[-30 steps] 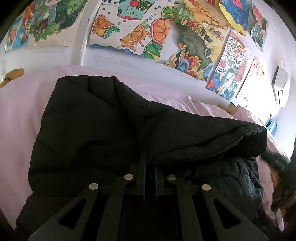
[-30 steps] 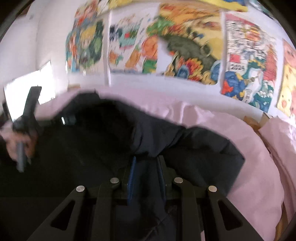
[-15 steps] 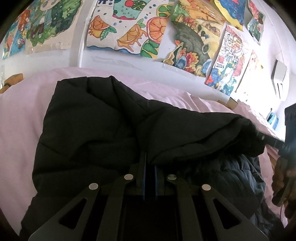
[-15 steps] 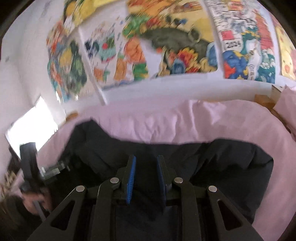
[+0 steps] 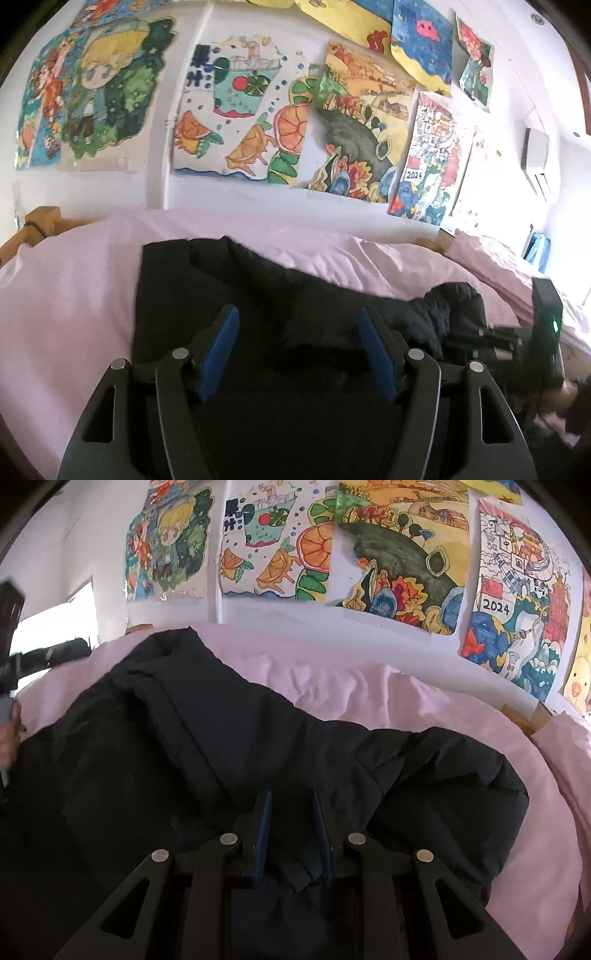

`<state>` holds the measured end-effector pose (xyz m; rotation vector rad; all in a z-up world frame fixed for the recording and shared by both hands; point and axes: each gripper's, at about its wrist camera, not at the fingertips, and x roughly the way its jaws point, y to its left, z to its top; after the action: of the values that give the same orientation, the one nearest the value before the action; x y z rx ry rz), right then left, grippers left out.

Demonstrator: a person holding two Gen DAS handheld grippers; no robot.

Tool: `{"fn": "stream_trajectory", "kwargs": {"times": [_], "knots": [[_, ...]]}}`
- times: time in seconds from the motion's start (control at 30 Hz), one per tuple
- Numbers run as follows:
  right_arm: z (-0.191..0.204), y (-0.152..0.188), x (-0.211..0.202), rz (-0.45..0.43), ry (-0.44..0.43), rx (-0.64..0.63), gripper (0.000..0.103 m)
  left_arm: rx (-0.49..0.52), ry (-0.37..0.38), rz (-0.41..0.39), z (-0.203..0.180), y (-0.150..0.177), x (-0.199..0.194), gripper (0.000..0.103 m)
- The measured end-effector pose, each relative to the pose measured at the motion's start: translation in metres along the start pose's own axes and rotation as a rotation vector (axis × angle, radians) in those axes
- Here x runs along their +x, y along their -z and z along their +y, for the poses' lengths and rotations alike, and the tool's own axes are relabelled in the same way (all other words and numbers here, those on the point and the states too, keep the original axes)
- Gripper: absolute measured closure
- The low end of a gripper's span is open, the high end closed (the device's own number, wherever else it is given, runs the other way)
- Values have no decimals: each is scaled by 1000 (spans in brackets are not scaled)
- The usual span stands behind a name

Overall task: Fold large clothes
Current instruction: 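Fold the collar toward the hem with the right gripper while the left holds, then release the jacket and lift both grippers away from the folded jacket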

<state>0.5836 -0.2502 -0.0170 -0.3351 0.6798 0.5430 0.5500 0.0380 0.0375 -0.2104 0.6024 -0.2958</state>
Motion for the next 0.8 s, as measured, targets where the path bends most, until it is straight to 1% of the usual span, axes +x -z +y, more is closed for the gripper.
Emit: {"fn": "stream_trajectory", "kwargs": {"times": [0.07, 0.1, 0.17, 0.23, 0.33, 0.37, 0.5, 0.6, 0.67, 0.8], "knots": [[1, 1, 1, 3, 9, -2, 81, 18, -34, 65, -11, -5, 24, 42], [2, 1, 1, 2, 12, -6, 81, 38, -49, 112, -17, -5, 40, 42], [3, 2, 0, -1, 19, -18, 81, 65, -84, 197, -20, 4, 65, 42], [3, 3, 1, 1, 26, -32, 81, 65, -96, 246, -14, 15, 80, 41], [3, 5, 12, 25, 33, -61, 81, 21, -56, 265, 3, 30, 94, 40], [3, 5, 19, 37, 36, -68, 81, 22, -51, 271, 5, 32, 96, 39], [-6, 1, 49, 112, 22, -69, 81, 92, -79, 284, 4, 40, 115, 39], [-20, -1, 72, 155, -10, -30, 81, 103, -88, 293, 7, 47, 133, 38], [-28, 0, 85, 165, -32, 8, 81, 107, -90, 298, 10, 50, 143, 38], [-32, 3, 103, 164, -27, 18, 81, 106, -91, 295, 16, 53, 159, 38]]}}
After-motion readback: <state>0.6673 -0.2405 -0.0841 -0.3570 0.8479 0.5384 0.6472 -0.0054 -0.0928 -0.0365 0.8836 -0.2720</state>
